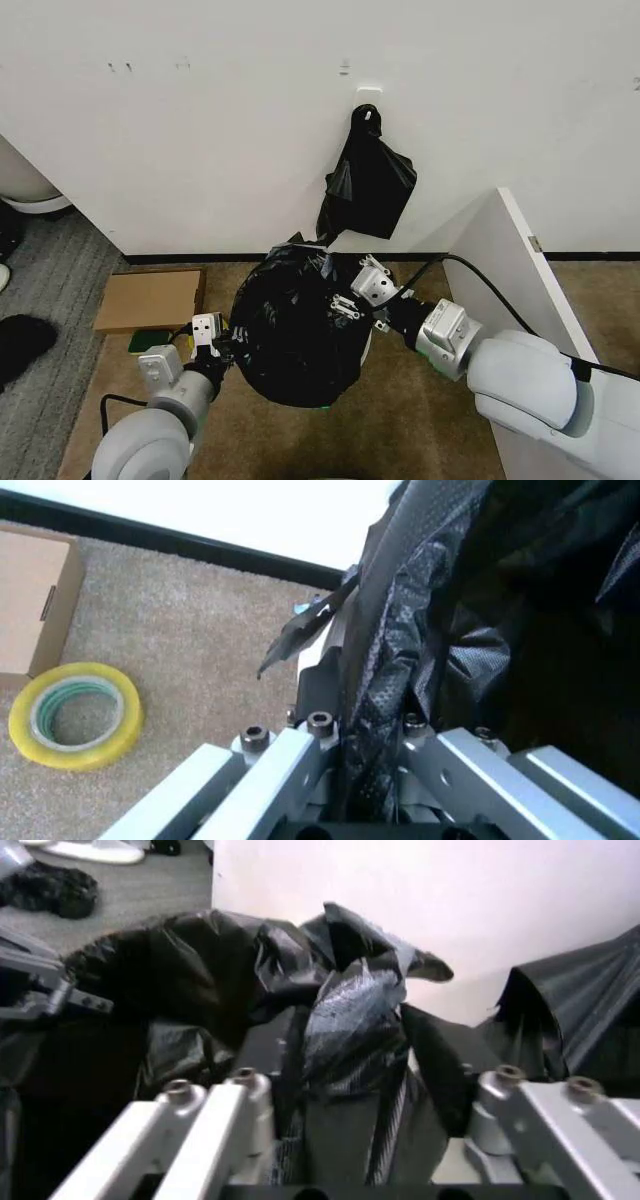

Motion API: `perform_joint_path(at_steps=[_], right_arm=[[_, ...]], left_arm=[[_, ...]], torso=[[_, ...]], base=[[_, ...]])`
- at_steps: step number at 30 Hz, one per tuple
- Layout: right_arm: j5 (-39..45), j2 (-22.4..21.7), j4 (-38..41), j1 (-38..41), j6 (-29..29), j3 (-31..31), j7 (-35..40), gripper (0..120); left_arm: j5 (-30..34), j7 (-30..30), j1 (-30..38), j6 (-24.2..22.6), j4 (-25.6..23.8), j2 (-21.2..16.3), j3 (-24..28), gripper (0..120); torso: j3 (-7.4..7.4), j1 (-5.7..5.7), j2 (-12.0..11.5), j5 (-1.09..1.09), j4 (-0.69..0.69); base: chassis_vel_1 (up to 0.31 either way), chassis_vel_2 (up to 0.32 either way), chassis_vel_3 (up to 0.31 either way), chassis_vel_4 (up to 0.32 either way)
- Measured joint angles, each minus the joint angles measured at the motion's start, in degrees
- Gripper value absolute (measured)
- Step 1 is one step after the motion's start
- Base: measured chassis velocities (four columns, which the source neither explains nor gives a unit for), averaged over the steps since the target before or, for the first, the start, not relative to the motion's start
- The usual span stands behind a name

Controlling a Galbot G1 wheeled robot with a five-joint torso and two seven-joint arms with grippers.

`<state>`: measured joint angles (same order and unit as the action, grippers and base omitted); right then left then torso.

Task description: Place the garbage bag over the trash bin.

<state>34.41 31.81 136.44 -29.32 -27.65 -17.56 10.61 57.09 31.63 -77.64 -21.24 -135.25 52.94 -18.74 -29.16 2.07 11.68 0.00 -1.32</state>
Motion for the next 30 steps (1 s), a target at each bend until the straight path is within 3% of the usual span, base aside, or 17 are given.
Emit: perform_joint_path(at_steps=[11,18,30], right_arm=[[0.5,0.6,-0.4,0.0,-0.4,-0.1,0.6,0],[4.6,0.3,-1.0,0.9,-0.3,2.9,1.5,0],[8.2,-0.5,-7.6,1.5,-0.2,3.8,-0.6,0]], left_arm=[[0.4,0.0,0.0,0.0,-0.3,-0.3,-0.2,1],[0.2,-0.3,-0.3,0.1,-0.2,-0.4,-0.4,1],[0.4,-2.2,-1.3,4.7,-0.6,-0.4,-1.9,1]], torso=[[0.00,0.00,0.0,0.00,0.00],[0.00,0.00,0.0,0.00,0.00],[0.00,0.00,0.0,0.01,0.01]], base=[[0.000,0.000,0.000,0.000],[0.000,0.000,0.000,0.000],[0.000,0.000,0.000,0.000]])
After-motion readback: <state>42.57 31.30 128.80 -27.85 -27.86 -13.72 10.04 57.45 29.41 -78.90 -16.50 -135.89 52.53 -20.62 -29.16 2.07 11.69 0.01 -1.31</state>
